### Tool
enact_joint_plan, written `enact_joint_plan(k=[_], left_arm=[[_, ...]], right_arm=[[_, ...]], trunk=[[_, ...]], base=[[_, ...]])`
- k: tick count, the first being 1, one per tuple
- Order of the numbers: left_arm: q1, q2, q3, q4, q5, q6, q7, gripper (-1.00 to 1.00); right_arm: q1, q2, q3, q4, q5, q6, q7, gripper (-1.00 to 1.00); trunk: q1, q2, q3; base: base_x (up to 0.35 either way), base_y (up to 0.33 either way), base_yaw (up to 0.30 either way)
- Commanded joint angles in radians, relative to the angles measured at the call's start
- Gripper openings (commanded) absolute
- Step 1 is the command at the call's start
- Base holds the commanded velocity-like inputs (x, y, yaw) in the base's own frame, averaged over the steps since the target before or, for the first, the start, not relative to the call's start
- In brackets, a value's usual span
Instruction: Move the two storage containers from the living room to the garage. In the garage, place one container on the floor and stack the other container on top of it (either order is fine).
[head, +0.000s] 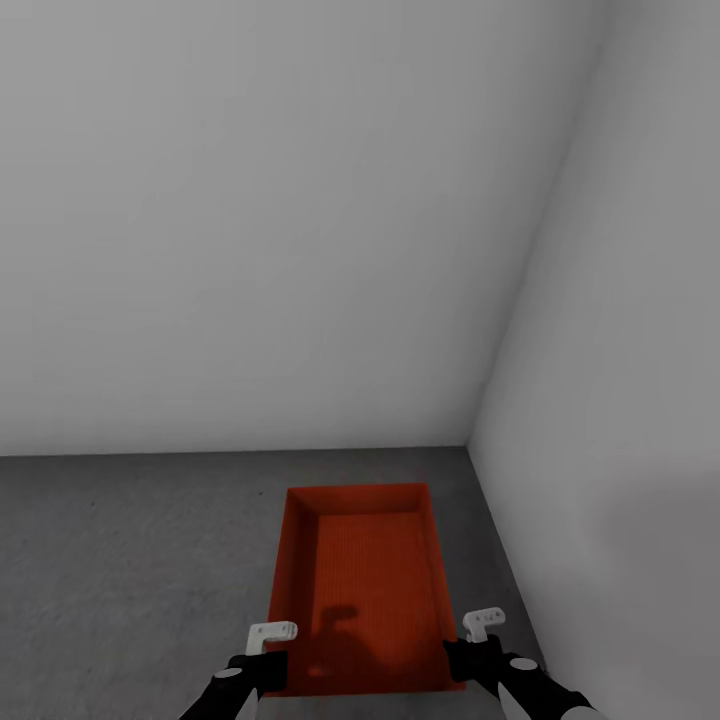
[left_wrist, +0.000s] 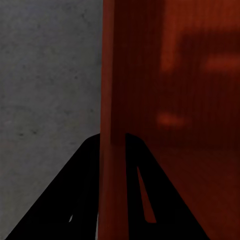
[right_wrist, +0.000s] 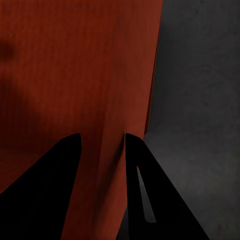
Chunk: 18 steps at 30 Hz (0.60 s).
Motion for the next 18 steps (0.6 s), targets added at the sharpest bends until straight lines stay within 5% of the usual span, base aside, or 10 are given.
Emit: enact_joint_plan(k=[1, 18], left_arm=[[0.0, 0.005, 0.018, -0.001, -0.006, 0.007, 0.003, -1.0], [0.0, 0.007, 0.018, -0.001, -0.005, 0.005, 0.003, -1.0]], right_arm=[[-0.001, -0.001, 0.015, -0.001, -0.002, -0.005, 0.014, -1.0], [-0.001, 0.0, 0.015, -0.001, -0.002, -0.005, 0.015, -1.0]], trunk=[[0.004, -0.008, -0.004], [0.012, -0.022, -0.011]], base=[[0.0, 0.0, 0.0], [0.002, 0.0, 0.0]])
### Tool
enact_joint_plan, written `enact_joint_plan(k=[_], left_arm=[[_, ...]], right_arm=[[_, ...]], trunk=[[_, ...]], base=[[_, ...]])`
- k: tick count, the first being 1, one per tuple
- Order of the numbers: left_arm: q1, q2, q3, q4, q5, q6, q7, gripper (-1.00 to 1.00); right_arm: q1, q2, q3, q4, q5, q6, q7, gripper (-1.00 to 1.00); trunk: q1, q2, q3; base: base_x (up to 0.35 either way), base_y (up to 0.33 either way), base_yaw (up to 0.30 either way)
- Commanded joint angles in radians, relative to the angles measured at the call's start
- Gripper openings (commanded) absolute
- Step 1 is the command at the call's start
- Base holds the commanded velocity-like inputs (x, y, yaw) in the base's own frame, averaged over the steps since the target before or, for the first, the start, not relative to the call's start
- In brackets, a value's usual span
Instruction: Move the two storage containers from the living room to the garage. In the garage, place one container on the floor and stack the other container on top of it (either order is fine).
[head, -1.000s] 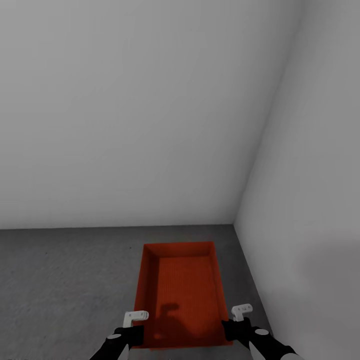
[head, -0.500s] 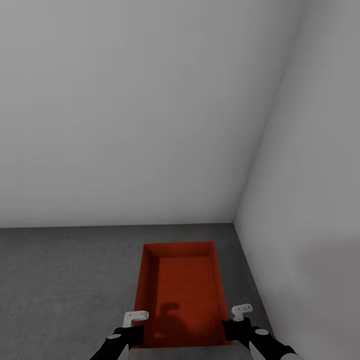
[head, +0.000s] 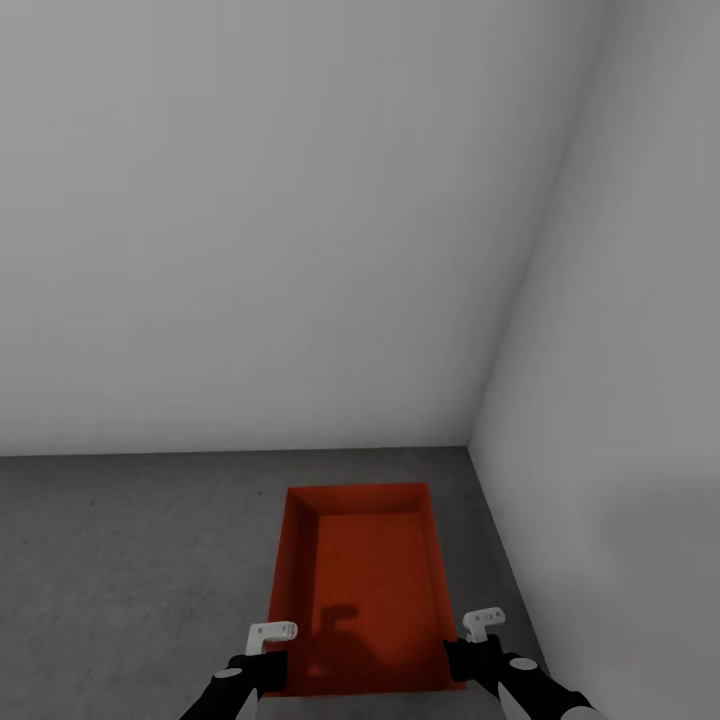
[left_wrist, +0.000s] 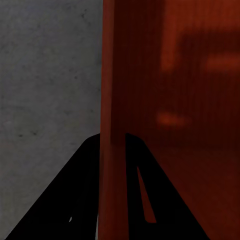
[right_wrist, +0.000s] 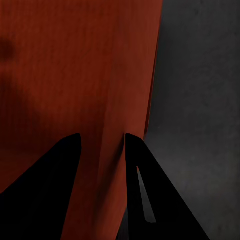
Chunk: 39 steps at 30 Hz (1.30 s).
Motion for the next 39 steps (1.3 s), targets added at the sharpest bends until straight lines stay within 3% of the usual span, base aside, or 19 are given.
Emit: enact_joint_plan(k=[1, 18, 39], left_arm=[[-0.001, 0.007, 0.018, -0.002, -0.007, 0.007, 0.002, -1.0], [-0.001, 0.005, 0.018, -0.002, -0.008, 0.008, 0.002, -1.0], [-0.001, 0.005, 0.017, -0.002, -0.008, 0.008, 0.002, -1.0]], right_arm=[[-0.001, 0.0, 0.014, -0.001, 0.0, -0.005, 0.015, -1.0], [-0.001, 0.0, 0.014, -0.001, 0.0, -0.005, 0.015, -1.0], [-0.001, 0.0, 0.014, -0.001, 0.0, -0.005, 0.015, -1.0]], trunk=[[0.0, -0.001, -0.001], [0.0, -0.001, -0.001], [0.077, -0.141, -0.064]], base=[[0.102, 0.0, 0.0], [0.083, 0.0, 0.0], [0.0, 0.0, 0.0]])
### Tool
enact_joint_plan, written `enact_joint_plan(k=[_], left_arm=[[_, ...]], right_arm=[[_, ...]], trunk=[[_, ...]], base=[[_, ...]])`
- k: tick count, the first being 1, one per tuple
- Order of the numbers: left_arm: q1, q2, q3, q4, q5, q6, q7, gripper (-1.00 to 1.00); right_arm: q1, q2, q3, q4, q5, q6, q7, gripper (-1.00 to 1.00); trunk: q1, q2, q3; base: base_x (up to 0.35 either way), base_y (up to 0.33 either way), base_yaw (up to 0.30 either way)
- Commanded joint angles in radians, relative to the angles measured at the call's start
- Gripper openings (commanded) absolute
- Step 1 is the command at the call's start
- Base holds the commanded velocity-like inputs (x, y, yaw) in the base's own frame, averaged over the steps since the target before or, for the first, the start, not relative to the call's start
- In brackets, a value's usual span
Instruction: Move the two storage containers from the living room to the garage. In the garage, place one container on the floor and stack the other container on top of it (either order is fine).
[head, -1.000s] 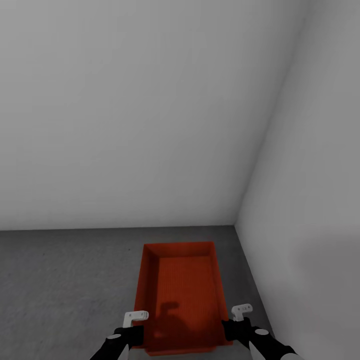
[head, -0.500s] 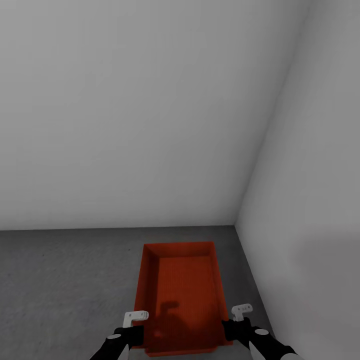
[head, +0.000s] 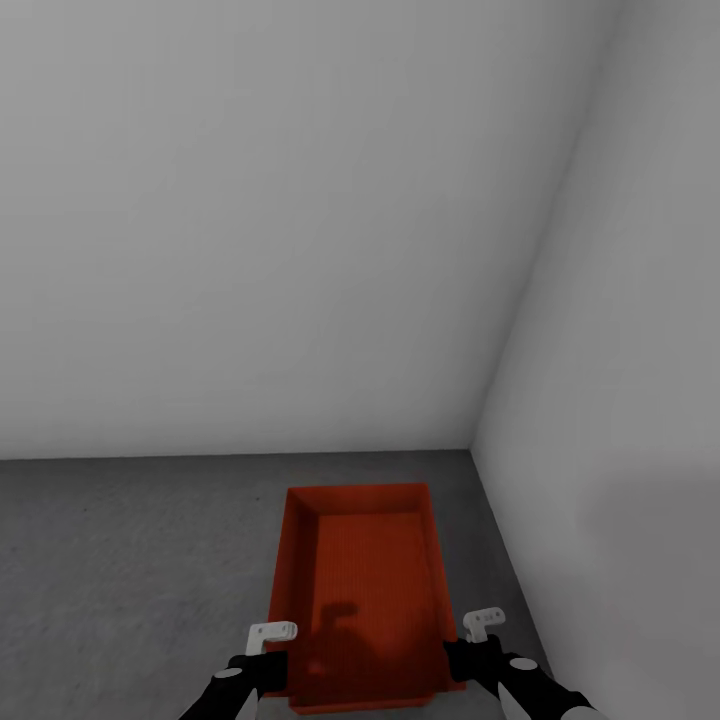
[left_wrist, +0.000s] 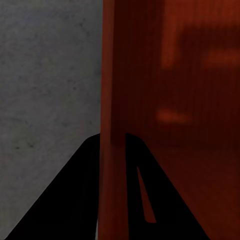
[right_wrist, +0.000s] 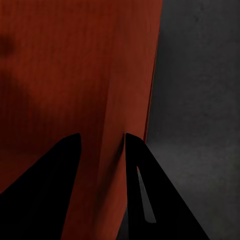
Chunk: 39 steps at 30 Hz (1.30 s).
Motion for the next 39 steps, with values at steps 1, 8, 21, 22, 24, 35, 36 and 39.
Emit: enact_joint_plan(k=[1, 8, 21, 22, 24, 35, 36, 39], left_arm=[[0.0, 0.005, 0.017, -0.001, -0.007, 0.007, 0.003, -1.0], [0.0, 0.006, 0.017, -0.001, -0.007, 0.007, 0.003, -1.0], [0.0, 0.006, 0.017, -0.001, -0.007, 0.007, 0.003, -1.0], [0.0, 0.006, 0.017, -0.001, -0.007, 0.007, 0.003, -1.0], [0.0, 0.005, 0.018, -0.001, -0.007, 0.007, 0.003, -1.0], [0.0, 0.006, 0.018, -0.001, -0.007, 0.007, 0.003, -1.0], [0.0, 0.006, 0.018, -0.001, -0.007, 0.007, 0.003, -1.0], [0.0, 0.006, 0.017, -0.001, -0.007, 0.007, 0.003, -1.0]], right_arm=[[-0.001, 0.0, 0.015, -0.001, -0.002, -0.005, 0.015, -1.0], [-0.001, 0.0, 0.015, -0.001, -0.002, -0.005, 0.015, -1.0], [-0.001, -0.001, 0.016, -0.001, -0.001, -0.005, 0.015, -1.0], [-0.001, -0.001, 0.016, -0.001, -0.001, -0.005, 0.015, -1.0], [-0.001, 0.0, 0.016, -0.001, -0.001, -0.005, 0.015, -1.0], [-0.001, -0.001, 0.016, -0.001, -0.001, -0.005, 0.015, -1.0], [-0.001, 0.0, 0.016, -0.001, -0.002, -0.005, 0.015, -1.0], [-0.001, -0.001, 0.015, -0.001, -0.002, -0.005, 0.015, -1.0]], trunk=[[0.0, -0.001, -0.001], [0.0, -0.001, -0.001], [0.0, -0.001, -0.001], [0.0, -0.001, -0.001], [0.0, -0.001, -0.001], [0.0, -0.001, -0.001], [0.0, -0.001, -0.001], [0.0, -0.001, -0.001]], base=[[0.0, 0.0, 0.0], [0.0, 0.0, 0.0], [0.0, 0.0, 0.11], [0.0, 0.0, 0.023], [0.0, 0.0, 0.012], [0.0, -0.105, 0.002], [0.0, -0.019, 0.0], [0.0, -0.006, 0.0]])
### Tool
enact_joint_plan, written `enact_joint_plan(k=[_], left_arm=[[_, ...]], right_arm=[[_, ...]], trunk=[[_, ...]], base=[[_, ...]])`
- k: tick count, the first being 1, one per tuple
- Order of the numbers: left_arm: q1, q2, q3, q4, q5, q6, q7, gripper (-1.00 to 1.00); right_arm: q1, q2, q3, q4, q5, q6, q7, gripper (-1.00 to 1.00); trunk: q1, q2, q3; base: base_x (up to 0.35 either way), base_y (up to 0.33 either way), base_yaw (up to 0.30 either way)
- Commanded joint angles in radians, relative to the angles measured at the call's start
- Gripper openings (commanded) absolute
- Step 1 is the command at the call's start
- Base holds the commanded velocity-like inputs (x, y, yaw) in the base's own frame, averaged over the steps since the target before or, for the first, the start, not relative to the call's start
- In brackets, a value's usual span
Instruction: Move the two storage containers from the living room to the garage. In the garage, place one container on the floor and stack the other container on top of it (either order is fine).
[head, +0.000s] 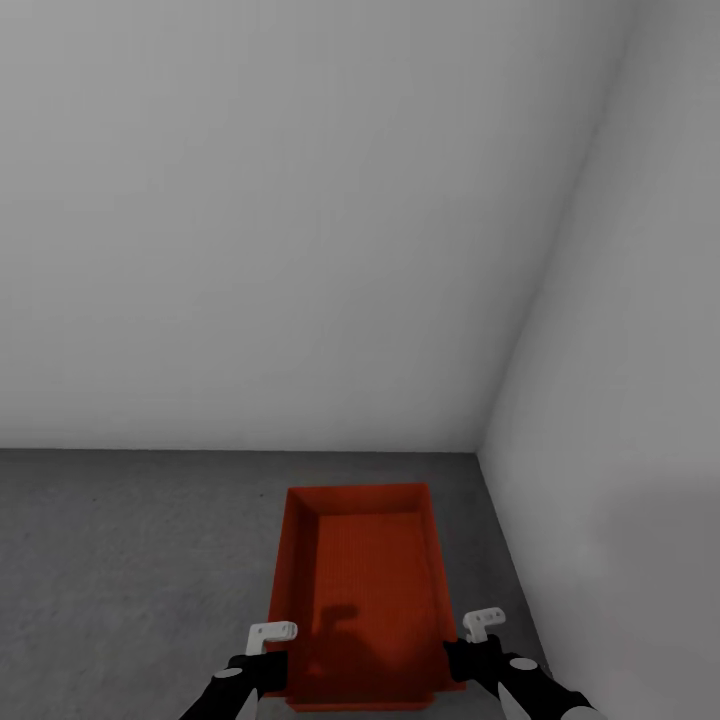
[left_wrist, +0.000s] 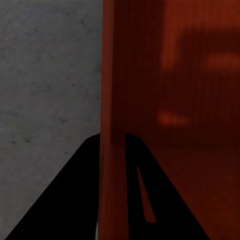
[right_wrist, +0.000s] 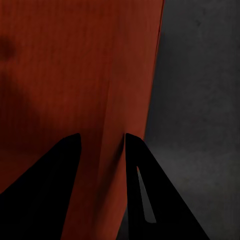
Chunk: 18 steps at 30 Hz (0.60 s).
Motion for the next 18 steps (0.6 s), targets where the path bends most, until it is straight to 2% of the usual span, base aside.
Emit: enact_joint_plan(k=[1, 14, 18], left_arm=[[0.0, 0.006, 0.016, -0.001, -0.006, 0.007, 0.002, -1.0], [0.0, 0.007, 0.016, -0.001, -0.006, 0.01, 0.002, -1.0], [0.0, 0.006, 0.016, -0.001, -0.006, 0.009, 0.002, -1.0]], right_arm=[[-0.001, 0.0, 0.016, -0.001, -0.002, -0.005, 0.014, -1.0], [-0.001, -0.001, 0.016, -0.001, -0.004, -0.005, 0.013, -1.0], [-0.001, -0.001, 0.015, -0.001, -0.006, -0.005, 0.013, -1.0]], trunk=[[0.0, -0.001, -0.001], [0.0, -0.001, -0.001], [0.015, -0.029, -0.013]], base=[[0.0, -0.003, 0.0], [0.0, 0.0, 0.0], [0.0, 0.0, 0.0]])
